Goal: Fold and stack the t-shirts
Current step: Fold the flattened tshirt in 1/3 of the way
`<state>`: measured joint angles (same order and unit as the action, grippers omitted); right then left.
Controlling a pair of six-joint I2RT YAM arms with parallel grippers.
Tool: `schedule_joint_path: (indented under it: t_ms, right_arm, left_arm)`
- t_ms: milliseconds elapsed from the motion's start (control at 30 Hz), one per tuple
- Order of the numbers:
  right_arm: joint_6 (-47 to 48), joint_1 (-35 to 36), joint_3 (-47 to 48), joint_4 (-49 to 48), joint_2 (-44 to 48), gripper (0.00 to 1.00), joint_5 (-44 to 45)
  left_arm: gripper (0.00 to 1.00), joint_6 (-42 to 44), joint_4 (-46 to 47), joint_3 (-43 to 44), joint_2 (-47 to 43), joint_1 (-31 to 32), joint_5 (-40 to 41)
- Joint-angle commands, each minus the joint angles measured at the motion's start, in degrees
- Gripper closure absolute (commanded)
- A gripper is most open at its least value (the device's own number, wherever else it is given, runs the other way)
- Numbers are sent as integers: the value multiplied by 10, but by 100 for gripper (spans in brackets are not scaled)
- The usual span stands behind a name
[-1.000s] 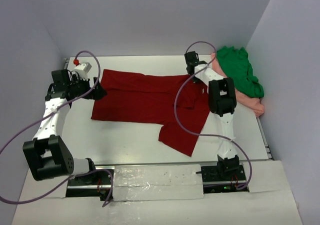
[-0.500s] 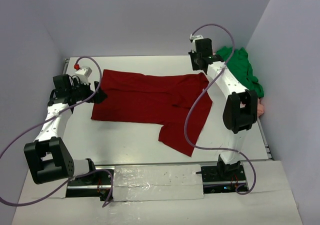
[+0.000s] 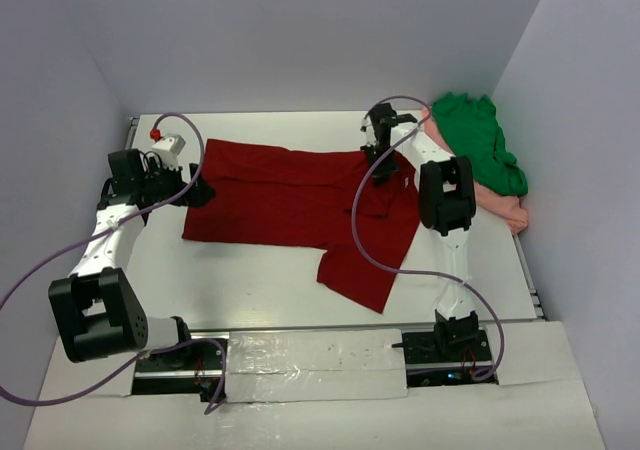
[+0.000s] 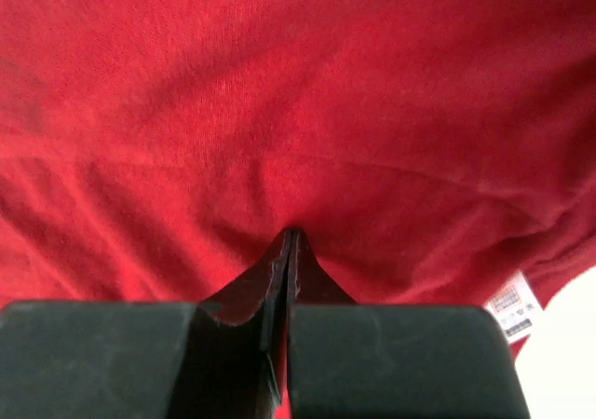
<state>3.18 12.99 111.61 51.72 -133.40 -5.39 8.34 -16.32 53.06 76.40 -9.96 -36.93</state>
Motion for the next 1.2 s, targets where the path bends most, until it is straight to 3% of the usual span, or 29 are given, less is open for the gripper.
schedule_joint_path:
  t_ms: [0, 300, 467, 767, 967, 1167]
  right_arm:
    - [-14, 4, 50, 78, -13, 100, 4]
    - [-54, -7, 222, 159, -115, 100, -8]
    - [-87, -20, 250, 135, -132, 100, -19]
    - [-133, -44, 240, -9, -89, 100, 82]
    - [-128, -46, 184, -108, -58, 100, 156]
    - [-131, -46, 172, -157, -56, 100, 167]
  left_arm:
    - [1, 12, 10, 17, 6, -5, -17]
    - [1, 16, 4, 20, 5, -5, -10]
    - [1, 22, 1, 17, 9, -5, -5]
    - [1, 26, 0, 15, 12, -6, 1]
    - [1, 26, -7, 13, -3, -7, 1]
    - [1, 24, -6, 8, -12, -8, 2]
